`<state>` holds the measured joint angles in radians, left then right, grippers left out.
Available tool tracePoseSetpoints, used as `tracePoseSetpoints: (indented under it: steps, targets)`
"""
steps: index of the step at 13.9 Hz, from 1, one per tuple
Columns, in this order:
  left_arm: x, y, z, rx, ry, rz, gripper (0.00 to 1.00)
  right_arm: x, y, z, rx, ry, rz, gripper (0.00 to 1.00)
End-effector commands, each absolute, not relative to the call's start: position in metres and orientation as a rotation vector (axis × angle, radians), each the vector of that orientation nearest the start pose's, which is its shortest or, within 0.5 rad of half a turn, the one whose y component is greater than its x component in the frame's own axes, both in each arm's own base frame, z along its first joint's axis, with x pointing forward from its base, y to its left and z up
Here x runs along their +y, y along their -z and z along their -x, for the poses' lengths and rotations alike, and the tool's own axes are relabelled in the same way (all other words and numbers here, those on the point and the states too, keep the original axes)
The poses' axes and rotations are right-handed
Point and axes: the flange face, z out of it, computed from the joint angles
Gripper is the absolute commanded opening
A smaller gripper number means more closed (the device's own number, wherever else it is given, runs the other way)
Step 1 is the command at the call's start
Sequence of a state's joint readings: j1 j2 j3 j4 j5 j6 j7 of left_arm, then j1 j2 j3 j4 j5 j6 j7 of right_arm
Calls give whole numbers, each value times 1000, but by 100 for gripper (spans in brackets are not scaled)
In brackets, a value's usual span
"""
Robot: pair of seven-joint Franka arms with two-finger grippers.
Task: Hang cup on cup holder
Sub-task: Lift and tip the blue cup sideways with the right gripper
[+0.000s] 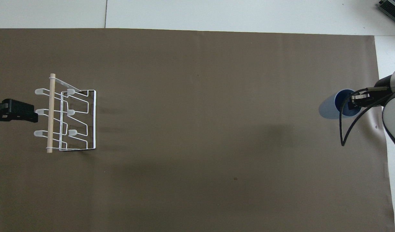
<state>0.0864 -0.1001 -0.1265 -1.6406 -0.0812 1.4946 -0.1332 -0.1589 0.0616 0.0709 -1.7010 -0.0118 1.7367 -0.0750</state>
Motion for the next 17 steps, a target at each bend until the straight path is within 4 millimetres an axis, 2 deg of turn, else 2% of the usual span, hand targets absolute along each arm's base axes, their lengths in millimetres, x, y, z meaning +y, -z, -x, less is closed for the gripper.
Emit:
tracePoseSetpoints:
  steps: [1, 2, 5, 7, 9, 11, 12, 13, 14, 15, 16, 17]
  targets:
    - [-37, -649, -505, -261, -117, 3274, 100, -51, -567, -565, -14, -44, 3148, 0]
    - [-43, -650, -505, -289, -118, 3279, 100, -48, -575, -559, -18, -44, 3146, 0]
    - [-50, -652, -502, -714, -205, 3330, 100, -43, -599, -547, -24, -18, 3146, 0]
    - [-57, -651, -501, -903, -277, 3339, 100, -36, -615, -541, -43, -63, 3142, 0]
    - [-65, -648, -497, -1046, -318, 3369, 100, -6, -619, -541, -123, -54, 3098, 0]
    - [-75, -638, -497, -1141, -242, 3365, 100, 13, -624, -542, -96, -18, 2890, 0]
    - [-85, -636, -499, -1323, -236, 3300, 100, 19, -628, -544, -88, 16, 2820, 0]
    - [-104, -637, -498, -1478, -241, 3236, 100, 27, -632, -546, -95, 55, 2792, 0]
    - [-111, -637, -500, -1653, -254, 3152, 100, 33, -632, -548, -111, 68, 2788, 0]
    - [-118, -637, -498, -1742, -290, 3103, 100, 50, -634, -548, -144, 84, 2777, 0]
    - [-131, -634, -492, -1758, -333, 3095, 100, 61, -636, -550, -152, 104, 2731, 0]
    - [-135, -634, -492, -1846, -371, 3065, 100, 68, -638, -551, -143, 119, 2686, 0]
